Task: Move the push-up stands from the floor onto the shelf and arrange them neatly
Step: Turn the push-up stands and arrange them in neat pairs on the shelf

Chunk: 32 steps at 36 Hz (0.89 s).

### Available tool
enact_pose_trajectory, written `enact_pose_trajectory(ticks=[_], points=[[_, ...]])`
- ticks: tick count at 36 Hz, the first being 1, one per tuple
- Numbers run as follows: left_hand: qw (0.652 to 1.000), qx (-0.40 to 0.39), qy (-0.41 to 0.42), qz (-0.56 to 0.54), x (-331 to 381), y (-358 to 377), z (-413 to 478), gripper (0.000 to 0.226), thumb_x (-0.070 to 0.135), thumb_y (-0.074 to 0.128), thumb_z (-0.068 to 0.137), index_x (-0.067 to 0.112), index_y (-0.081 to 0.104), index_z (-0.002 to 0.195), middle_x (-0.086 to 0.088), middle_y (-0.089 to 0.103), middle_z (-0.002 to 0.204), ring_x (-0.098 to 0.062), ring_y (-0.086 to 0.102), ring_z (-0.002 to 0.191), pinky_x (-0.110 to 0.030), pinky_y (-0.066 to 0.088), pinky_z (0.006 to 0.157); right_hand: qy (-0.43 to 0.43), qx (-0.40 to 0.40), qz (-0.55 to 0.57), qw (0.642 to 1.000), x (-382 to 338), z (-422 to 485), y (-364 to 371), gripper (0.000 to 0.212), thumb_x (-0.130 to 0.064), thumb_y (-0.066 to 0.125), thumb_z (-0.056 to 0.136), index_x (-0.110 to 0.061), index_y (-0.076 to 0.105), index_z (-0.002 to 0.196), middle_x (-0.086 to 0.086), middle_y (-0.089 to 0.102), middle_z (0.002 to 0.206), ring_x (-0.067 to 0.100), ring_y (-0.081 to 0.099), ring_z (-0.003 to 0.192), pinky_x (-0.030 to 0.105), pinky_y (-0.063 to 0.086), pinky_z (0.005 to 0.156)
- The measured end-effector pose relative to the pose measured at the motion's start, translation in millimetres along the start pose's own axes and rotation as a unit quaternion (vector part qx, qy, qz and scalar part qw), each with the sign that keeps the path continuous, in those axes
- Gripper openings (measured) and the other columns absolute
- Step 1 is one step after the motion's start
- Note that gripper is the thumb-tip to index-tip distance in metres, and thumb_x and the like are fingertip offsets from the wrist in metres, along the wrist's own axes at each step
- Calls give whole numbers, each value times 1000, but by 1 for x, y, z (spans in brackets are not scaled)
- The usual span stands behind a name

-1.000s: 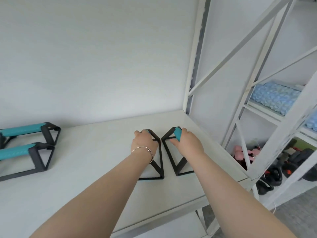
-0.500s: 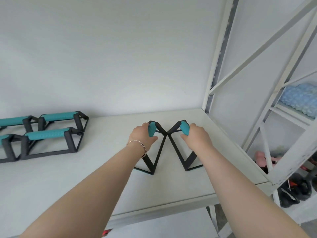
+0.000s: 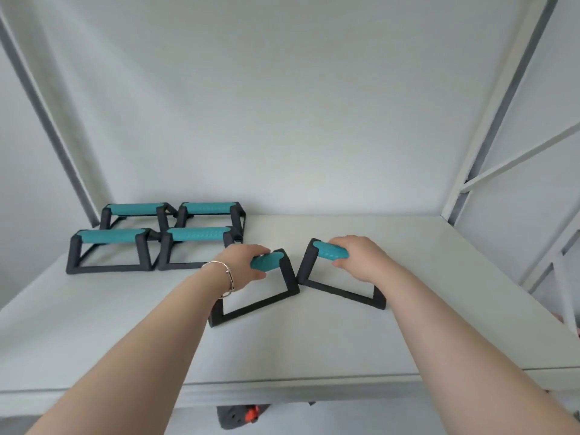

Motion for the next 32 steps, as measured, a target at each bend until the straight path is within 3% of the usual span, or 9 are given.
enact_pose_trajectory(ticks=[6,15,22,32], points=[[999,-31,10,17,-79,-33,-36,45,26,63,88,34,52,131,6,62,119,-14,54,100,-27,43,91,-49,-39,31,998,-79,6,29,39,-20,66,88,-29,60,126,-2,62,120,19,54,107,31,42,90],[999,-41,-5,15,-182,-74,-75,46,23,62,89,37,52,131,8,57,122,-11,50,101,-26,40,94,-75,-73,43,994,-181,15,81,43,-21,66,89,-32,58,130,-3,60,126,19,53,114,35,41,101],[999,-43,-9,27,-247,-90,-85,46,21,62,89,38,53,131,10,58,129,-14,52,115,-28,38,103,-73,-76,36,994,-233,24,105,47,-21,66,90,-33,55,134,-4,56,131,20,51,119,35,39,105],[999,-29,1,25,-300,-108,-90,45,18,58,92,38,53,132,8,57,128,-16,50,116,-31,37,107,-83,-84,24,993,-283,37,124,48,-20,64,91,-31,53,137,-5,56,130,19,50,120,31,38,104]])
Point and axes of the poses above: each hand's wrist, its own z-axis towards the middle knuckle, its own y-axis out of the palm, x = y × z, the point moved 4 cm from there along z, towards the middle knuckle
